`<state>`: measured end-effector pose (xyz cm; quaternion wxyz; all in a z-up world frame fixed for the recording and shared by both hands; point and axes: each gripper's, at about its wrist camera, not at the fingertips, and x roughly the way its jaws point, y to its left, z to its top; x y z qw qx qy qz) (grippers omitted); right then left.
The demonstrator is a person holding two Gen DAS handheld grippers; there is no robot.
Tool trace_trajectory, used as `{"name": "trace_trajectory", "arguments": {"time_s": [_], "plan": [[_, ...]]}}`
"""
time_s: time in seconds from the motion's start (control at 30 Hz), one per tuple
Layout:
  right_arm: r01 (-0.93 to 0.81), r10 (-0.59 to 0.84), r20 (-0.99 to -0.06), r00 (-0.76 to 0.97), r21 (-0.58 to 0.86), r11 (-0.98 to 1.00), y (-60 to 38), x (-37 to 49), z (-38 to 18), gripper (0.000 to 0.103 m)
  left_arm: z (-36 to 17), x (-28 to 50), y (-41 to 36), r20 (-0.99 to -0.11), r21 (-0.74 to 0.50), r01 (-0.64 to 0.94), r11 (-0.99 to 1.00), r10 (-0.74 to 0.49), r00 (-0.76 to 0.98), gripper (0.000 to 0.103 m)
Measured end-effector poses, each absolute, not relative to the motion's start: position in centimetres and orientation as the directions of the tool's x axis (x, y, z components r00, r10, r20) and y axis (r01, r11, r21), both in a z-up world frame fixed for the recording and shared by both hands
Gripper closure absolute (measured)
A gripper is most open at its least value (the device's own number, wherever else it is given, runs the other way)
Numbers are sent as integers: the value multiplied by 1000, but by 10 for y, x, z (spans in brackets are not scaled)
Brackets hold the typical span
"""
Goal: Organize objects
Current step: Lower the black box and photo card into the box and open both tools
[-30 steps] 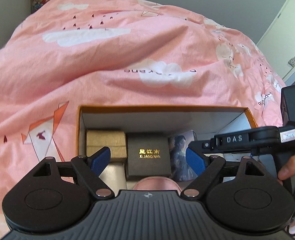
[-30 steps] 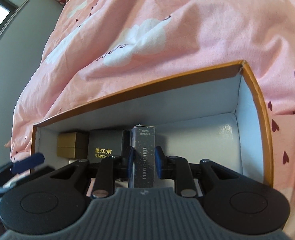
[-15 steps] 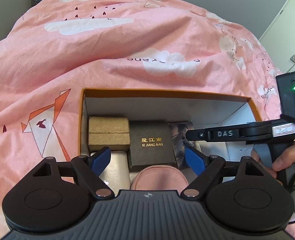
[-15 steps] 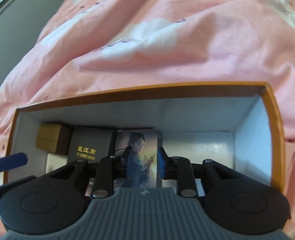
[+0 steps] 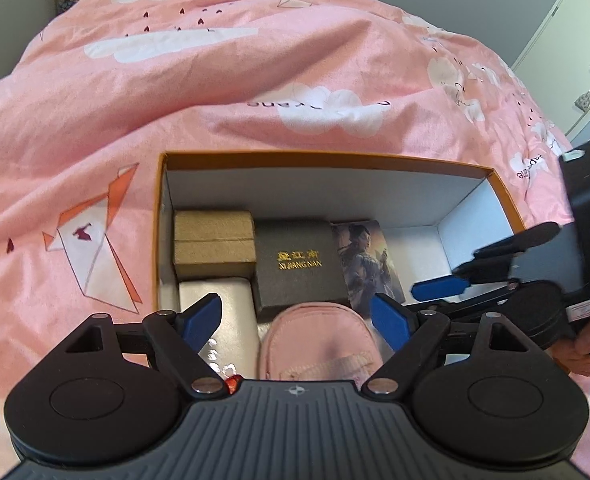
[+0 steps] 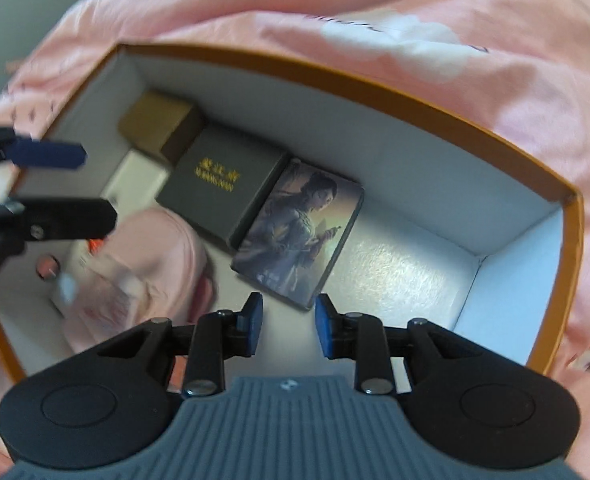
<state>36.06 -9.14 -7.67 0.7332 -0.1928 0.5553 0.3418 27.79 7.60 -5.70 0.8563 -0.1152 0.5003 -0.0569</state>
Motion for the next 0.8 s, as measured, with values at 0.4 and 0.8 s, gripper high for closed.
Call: {"name": "trace_trajectory", "arguments": {"time_s": [0.4,0.8], "plan": [[-813,226,-956,189,-23,582,-70,364,-94,73,-57,270,74,-842,-263,-22,965,-218,494,5],[-744,341,-899,273,27,668,-104,342,-48,70,-18,228,59,-786,-301,58,952,-282,550,7]]}}
